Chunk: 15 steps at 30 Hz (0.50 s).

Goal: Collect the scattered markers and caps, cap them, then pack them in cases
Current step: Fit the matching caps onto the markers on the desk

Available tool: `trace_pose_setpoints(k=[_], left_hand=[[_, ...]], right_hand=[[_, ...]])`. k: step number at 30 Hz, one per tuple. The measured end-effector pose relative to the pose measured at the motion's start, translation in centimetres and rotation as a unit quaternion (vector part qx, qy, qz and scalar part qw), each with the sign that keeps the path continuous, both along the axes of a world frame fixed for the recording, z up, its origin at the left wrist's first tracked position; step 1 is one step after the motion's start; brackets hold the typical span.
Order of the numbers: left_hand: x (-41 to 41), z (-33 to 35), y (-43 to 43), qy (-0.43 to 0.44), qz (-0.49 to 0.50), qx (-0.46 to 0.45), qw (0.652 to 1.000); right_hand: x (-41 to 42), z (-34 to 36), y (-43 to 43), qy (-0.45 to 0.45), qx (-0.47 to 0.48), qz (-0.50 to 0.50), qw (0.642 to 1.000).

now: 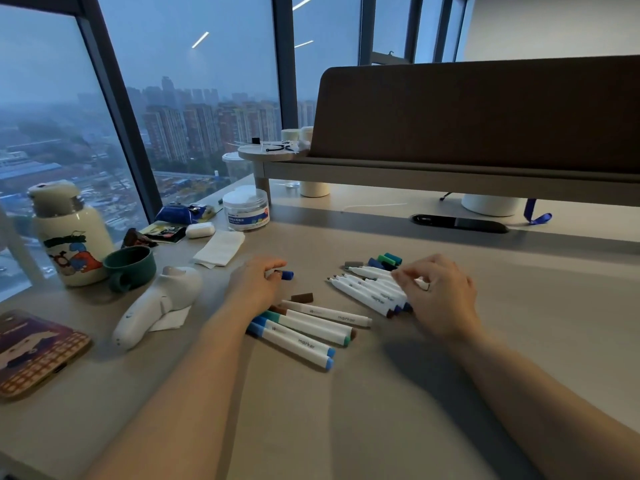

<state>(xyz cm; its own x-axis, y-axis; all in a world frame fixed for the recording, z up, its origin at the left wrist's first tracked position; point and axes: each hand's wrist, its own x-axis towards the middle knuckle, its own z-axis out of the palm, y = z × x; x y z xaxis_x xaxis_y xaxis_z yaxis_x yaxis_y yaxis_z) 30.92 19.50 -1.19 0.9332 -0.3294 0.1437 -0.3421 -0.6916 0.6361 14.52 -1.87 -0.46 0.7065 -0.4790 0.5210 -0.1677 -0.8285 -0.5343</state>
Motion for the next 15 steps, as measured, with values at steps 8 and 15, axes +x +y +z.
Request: trace_pose_setpoints(k=[8,15], left_hand=[[-0.3,0.3,-0.1,0.0,-0.034,0.048,0.998],[-1.8,1.7,0.1,-0.007,-0.05,0.016,0.999]], right_hand=[[-0.5,-0.1,-1.2,0.02,-0.052,0.059,0.997],[-0.4,-0.2,0.6,0.119,-0.185,0.092,0.971]])
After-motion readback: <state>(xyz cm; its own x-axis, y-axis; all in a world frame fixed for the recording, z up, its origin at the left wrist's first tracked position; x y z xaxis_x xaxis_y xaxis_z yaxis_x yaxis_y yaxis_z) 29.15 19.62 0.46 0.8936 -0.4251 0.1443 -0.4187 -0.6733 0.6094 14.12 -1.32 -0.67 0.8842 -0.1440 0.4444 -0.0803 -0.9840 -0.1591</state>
